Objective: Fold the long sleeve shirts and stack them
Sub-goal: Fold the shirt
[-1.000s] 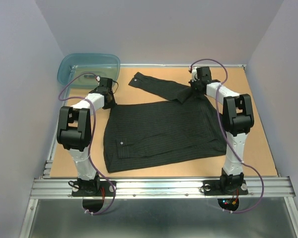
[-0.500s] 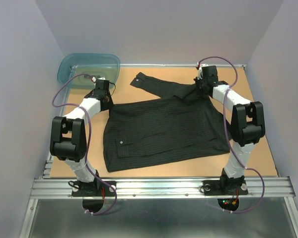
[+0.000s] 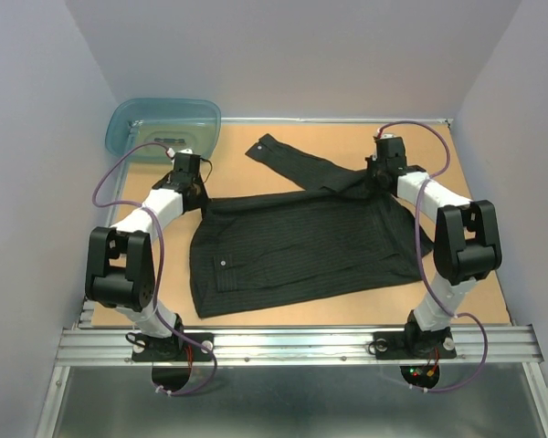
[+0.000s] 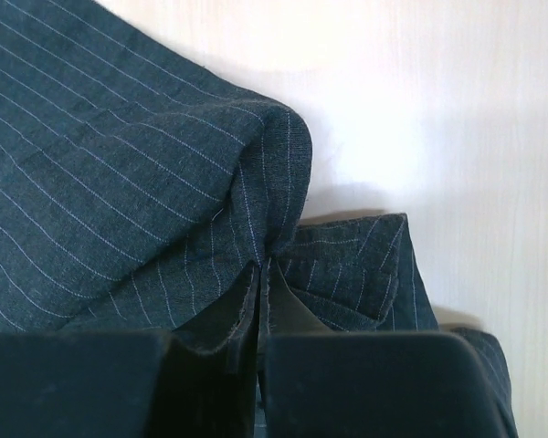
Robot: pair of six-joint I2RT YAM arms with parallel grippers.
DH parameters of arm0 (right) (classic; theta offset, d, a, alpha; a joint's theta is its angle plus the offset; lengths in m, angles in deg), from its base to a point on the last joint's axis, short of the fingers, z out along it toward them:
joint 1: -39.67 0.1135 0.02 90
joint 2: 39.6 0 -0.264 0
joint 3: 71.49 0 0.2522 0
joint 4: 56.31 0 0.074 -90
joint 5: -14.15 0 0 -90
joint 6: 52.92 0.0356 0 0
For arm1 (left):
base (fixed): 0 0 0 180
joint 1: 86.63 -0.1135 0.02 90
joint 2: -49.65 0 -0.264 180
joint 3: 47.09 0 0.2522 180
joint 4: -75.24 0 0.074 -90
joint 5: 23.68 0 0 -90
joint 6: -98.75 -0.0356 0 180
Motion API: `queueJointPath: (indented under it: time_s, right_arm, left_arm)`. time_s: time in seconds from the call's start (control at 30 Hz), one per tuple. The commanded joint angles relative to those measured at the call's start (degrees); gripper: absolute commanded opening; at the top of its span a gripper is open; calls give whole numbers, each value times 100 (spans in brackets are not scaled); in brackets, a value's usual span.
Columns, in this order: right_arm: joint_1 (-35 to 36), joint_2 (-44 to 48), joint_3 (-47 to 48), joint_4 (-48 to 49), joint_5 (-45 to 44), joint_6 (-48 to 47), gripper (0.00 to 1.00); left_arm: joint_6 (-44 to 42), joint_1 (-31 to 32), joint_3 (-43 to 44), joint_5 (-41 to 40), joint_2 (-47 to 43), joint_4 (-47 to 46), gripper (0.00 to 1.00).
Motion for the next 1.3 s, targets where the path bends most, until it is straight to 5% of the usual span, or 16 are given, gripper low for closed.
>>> queueJointPath:
  time_s: [0.0, 0.4, 0.63, 0.87, 0.93, 1.0, 1.07, 1.17, 1.27]
  right_arm:
    - [-95, 438, -188, 362, -487, 271, 1]
    - [-86, 580, -311, 406, -531, 710, 1]
    - [-86, 650, -197, 424, -583, 710, 1]
    - [-86, 703, -346, 503, -584, 798, 2]
    - [-95, 781, -442, 512, -418, 886, 11]
    - [-86, 991, -600, 521, -311, 938, 35]
    - [-95, 1159, -662, 521, -337, 922, 53]
    - [-86, 1483, -663, 468, -232, 912, 68]
    - [-78, 1791, -680, 258, 66, 1009, 70]
  left_arm:
    - [-148, 58, -71, -316, -383, -40, 15]
    - [-1291, 630, 368, -1380, -384, -541, 14]
    - [-1344, 639, 712, -1495, -146, -726, 14]
    - [-757, 648, 133, -1442, -462, -630, 16]
    - [-370, 648, -35, -1407, -541, -507, 23]
    - [-105, 648, -140, -1407, -743, -296, 54]
    - [0, 648, -141, -1520, -971, -165, 98]
    - [185, 648, 34, -1530, -1287, 73, 99]
    - [343, 674, 184, -1320, -1569, 336, 99]
